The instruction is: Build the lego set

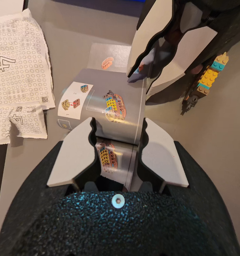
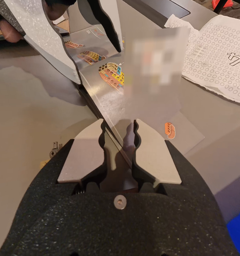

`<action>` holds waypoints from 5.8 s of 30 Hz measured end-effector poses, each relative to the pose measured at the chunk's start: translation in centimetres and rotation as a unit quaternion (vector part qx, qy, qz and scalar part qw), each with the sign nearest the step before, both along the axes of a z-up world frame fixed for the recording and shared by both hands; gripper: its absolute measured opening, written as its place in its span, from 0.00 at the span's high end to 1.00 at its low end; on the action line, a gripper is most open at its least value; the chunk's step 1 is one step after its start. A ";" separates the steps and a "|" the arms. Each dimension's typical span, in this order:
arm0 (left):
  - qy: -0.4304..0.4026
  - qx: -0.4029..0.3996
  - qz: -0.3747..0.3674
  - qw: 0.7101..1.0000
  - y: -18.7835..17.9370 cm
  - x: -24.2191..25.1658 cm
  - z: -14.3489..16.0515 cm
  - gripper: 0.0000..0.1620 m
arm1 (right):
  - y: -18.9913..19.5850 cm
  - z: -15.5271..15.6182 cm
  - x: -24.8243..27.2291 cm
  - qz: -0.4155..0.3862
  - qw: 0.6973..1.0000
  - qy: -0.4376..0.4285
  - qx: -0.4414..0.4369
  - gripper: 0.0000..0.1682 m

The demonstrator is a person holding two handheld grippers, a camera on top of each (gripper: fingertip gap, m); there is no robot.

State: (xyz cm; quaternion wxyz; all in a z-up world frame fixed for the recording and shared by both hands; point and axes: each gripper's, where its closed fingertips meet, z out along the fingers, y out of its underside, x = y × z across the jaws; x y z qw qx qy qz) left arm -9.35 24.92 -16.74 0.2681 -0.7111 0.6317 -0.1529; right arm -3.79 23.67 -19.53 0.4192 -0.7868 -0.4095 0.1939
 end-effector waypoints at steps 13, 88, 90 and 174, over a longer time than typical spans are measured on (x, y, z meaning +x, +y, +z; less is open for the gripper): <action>-0.032 -0.031 0.009 0.999 -0.1 0.3 0.5 0.61 | -1.3 -1.1 -1.1 0.044 0.998 -0.045 0.010 0.77; 0.067 -0.013 -0.069 0.995 0.2 3.9 -3.8 0.61 | -1.8 -2.8 3.9 -0.025 0.994 -0.085 -0.066 0.69; 0.069 -0.010 -0.068 0.995 0.5 3.6 -3.8 0.60 | -1.8 -2.8 3.5 -0.022 0.994 -0.086 -0.065 0.69; 0.026 -0.021 -0.062 0.997 0.0 2.8 -0.6 0.58 | 1.1 -1.3 2.3 -0.066 0.993 -0.088 0.042 0.75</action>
